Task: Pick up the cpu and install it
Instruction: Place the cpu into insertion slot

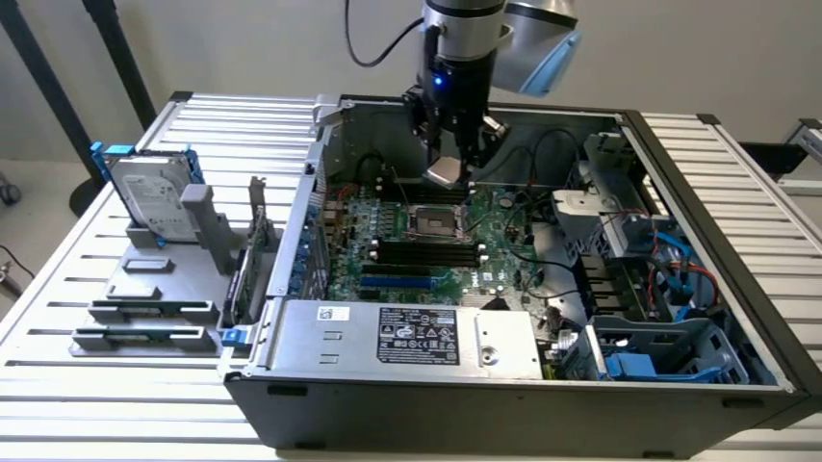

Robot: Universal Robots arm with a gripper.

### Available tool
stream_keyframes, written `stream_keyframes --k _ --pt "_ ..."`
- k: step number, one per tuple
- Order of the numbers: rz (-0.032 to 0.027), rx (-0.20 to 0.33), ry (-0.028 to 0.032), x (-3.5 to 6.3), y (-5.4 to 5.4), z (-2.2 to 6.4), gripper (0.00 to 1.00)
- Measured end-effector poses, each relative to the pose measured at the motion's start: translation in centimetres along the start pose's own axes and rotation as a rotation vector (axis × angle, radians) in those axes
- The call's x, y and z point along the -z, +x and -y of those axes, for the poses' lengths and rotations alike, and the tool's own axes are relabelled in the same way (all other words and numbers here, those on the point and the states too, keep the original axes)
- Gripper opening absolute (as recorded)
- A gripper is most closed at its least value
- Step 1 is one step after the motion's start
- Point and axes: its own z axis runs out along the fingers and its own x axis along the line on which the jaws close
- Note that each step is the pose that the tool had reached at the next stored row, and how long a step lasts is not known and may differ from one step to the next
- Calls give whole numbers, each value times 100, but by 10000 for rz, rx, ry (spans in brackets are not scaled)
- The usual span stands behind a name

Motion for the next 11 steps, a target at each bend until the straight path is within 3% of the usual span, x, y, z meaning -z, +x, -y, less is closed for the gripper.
stream_keyframes --k 11 --pt "203 -1851 -23 -88 -1 9 55"
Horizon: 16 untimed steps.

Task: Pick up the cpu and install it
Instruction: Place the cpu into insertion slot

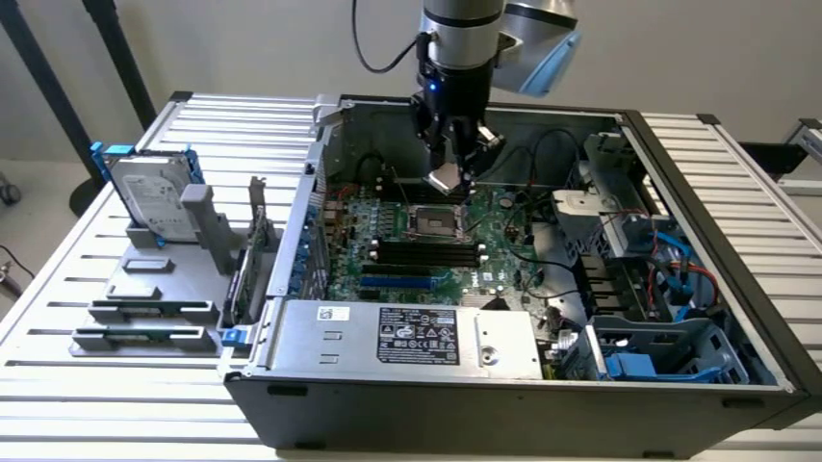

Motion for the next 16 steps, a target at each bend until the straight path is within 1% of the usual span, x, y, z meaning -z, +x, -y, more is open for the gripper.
stream_keyframes --k 6,11,13,14,16 --pt "100 -927 -4 -35 0 3 55" --pt "183 -1584 4 -54 -1 5 55" --pt "202 -1777 33 -58 -1 6 55" --pt "204 -1868 59 -60 0 6 55" --pt "194 -2059 138 -64 0 7 55"
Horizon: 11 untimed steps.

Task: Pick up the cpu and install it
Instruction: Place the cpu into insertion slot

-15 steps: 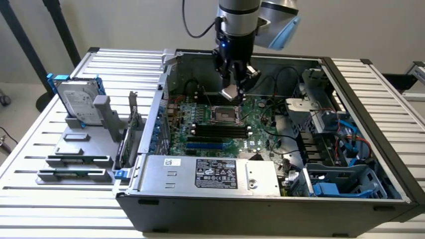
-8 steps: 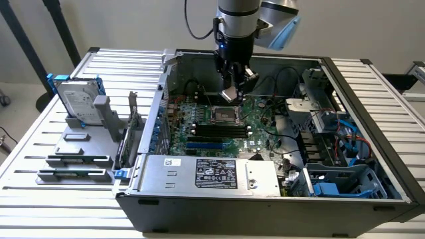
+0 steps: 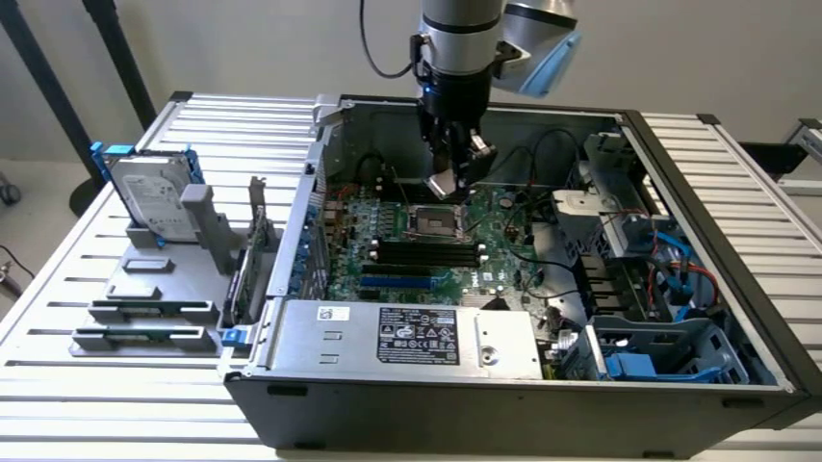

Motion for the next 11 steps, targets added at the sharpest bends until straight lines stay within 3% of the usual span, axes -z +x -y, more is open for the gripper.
stream_keyframes --k 4,6,8,11 --pt "-100 -403 289 -11 0 1 55" --pt "-135 -659 403 -20 0 1 55" --pt "-151 -933 481 -32 0 2 55" --pt "-139 -1398 517 -55 0 4 55"
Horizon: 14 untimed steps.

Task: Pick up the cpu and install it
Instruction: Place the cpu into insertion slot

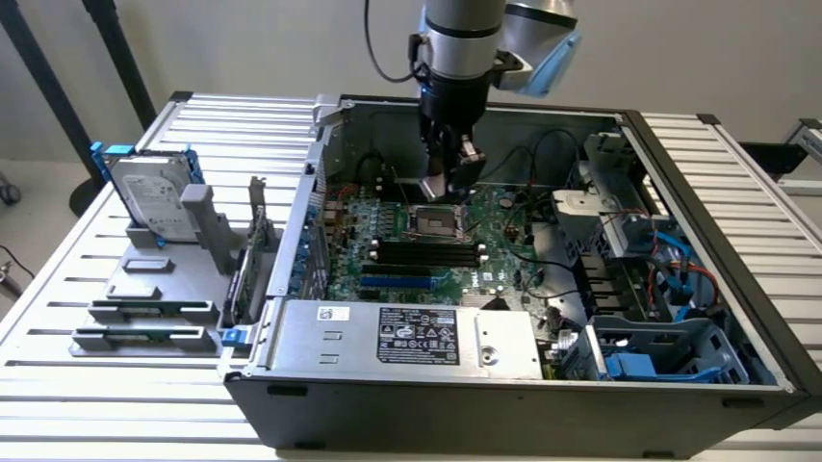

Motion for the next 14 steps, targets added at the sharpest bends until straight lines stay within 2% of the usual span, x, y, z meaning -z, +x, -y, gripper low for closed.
stream_keyframes --k 14 --pt "82 -2471 -75 -137 -5 4 55"
